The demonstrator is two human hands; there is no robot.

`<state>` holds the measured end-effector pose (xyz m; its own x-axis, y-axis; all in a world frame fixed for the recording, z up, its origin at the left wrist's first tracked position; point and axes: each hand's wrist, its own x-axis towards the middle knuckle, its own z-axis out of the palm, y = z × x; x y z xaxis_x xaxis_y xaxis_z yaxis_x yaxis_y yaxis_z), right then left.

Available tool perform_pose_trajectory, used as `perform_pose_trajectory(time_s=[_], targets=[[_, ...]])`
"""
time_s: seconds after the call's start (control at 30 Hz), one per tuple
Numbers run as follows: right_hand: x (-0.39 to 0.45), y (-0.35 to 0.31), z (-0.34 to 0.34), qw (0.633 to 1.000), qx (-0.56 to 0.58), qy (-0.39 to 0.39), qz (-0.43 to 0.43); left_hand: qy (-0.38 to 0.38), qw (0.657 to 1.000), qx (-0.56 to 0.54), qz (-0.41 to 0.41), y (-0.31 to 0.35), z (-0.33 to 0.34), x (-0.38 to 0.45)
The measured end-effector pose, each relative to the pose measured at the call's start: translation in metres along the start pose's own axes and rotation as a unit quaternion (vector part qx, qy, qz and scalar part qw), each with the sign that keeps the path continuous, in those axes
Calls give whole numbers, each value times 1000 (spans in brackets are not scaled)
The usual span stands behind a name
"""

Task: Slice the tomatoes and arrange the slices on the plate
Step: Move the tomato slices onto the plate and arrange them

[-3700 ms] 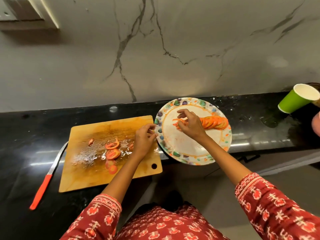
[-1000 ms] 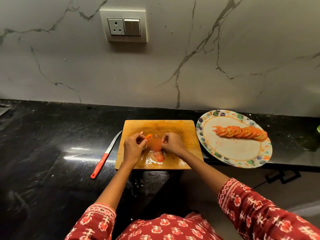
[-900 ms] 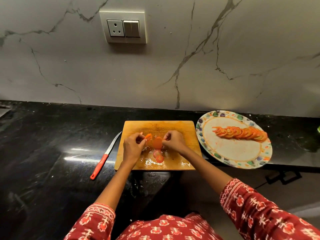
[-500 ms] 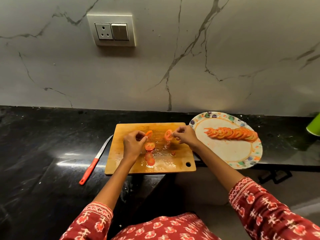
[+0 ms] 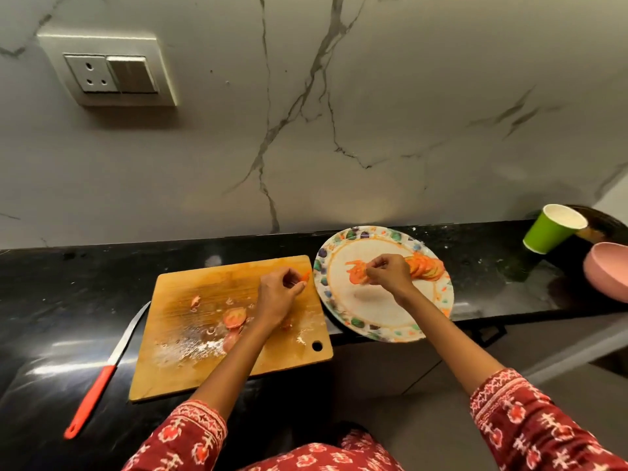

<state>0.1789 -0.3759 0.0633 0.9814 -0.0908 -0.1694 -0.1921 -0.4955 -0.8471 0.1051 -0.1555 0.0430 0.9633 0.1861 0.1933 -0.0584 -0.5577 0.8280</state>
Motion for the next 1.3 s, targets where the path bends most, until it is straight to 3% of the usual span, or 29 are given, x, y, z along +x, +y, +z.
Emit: perform_pose_trajectory(time_s=[0.17, 0.53, 0.8, 0.9, 0.97, 1.03, 1.1, 1.13, 1.3], targets=[[25, 3, -5, 999, -42, 5, 24, -29, 999, -11, 11, 10, 36, 24], [48, 8, 7, 974, -197, -4, -112, -103, 994, 22, 8, 14, 91, 58], [72, 23, -13, 979, -151, 15, -135, -137, 989, 49, 11, 8, 104, 66], [82, 18, -16, 977, -150, -51, -141, -124, 991, 50, 12, 7, 103, 64], [85, 14, -19, 955, -189, -171, -149, -113, 992, 51, 18, 6, 102, 61], [84, 15, -18, 898, -305, -255, -191, -108, 993, 52, 23, 6, 101, 61], [81, 20, -14, 851, -385, -263, -242, -107, 993, 49, 27, 6, 102, 61], [79, 22, -12, 846, -393, -252, -258, -109, 993, 47, 29, 7, 102, 61], [77, 24, -11, 861, -362, -223, -278, -125, 990, 41, 44, 8, 106, 62]])
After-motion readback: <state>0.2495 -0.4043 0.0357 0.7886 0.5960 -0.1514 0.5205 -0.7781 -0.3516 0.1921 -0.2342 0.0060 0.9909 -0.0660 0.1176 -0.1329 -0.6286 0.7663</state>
